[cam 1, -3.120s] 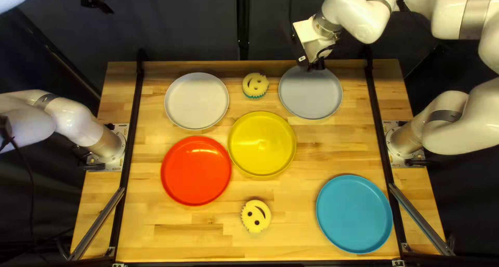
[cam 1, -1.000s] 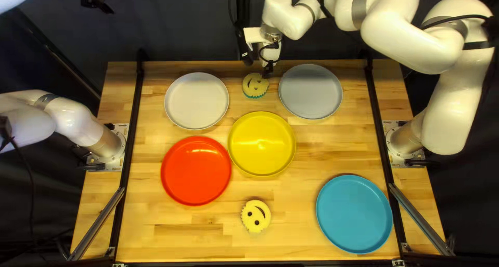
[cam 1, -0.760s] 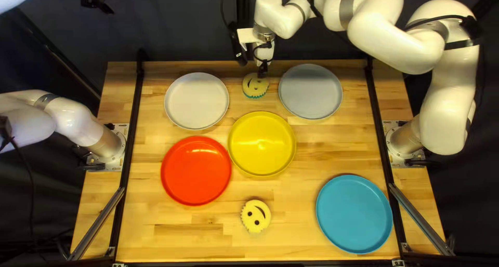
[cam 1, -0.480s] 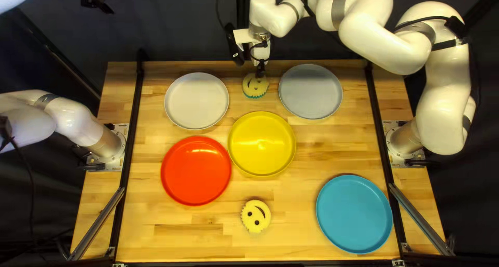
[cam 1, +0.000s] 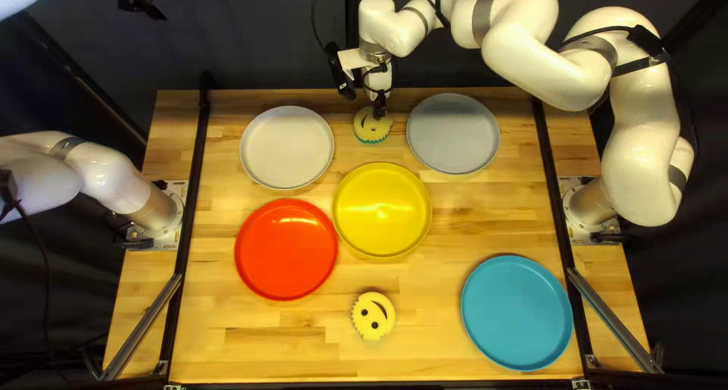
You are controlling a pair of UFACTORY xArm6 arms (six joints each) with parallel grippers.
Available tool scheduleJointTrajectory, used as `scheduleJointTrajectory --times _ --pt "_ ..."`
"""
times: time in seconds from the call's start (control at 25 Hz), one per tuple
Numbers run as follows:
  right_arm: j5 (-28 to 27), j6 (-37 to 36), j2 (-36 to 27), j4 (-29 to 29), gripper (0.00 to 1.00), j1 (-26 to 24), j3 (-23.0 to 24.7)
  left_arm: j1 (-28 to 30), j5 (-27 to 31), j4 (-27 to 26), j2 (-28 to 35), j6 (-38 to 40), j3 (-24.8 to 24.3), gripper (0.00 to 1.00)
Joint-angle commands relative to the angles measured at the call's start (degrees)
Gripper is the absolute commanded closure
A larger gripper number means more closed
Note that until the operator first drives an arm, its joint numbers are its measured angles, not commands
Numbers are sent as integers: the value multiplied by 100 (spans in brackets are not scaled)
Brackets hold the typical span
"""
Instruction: Pick up sponge and scrub the plate
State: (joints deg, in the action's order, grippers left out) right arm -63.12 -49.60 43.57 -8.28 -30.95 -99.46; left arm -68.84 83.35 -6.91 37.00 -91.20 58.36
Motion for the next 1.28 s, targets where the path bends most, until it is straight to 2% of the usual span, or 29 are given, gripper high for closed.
scheduleJointTrajectory --times 0.04,0.16,0.36,0.6,0.76,1.08,1.28 --pt "-8 -6 -36 15 100 11 47 0 0 0 0 0 0 0" --pt "-3 -47 -109 -1 100 21 131 0 0 0 0 0 0 0" --pt "-73 -88 -720 40 100 -45 606 0 0 0 0 0 0 0" --pt "-185 -145 -1754 255 100 -49 1505 0 0 0 0 0 0 0" --pt "-150 -124 -2088 441 100 27 1905 0 0 0 0 0 0 0" --pt "403 -27 -2957 912 100 87 3215 0 0 0 0 0 0 0" --pt "764 69 -3258 1122 100 18 3824 0 0 0 0 0 0 0"
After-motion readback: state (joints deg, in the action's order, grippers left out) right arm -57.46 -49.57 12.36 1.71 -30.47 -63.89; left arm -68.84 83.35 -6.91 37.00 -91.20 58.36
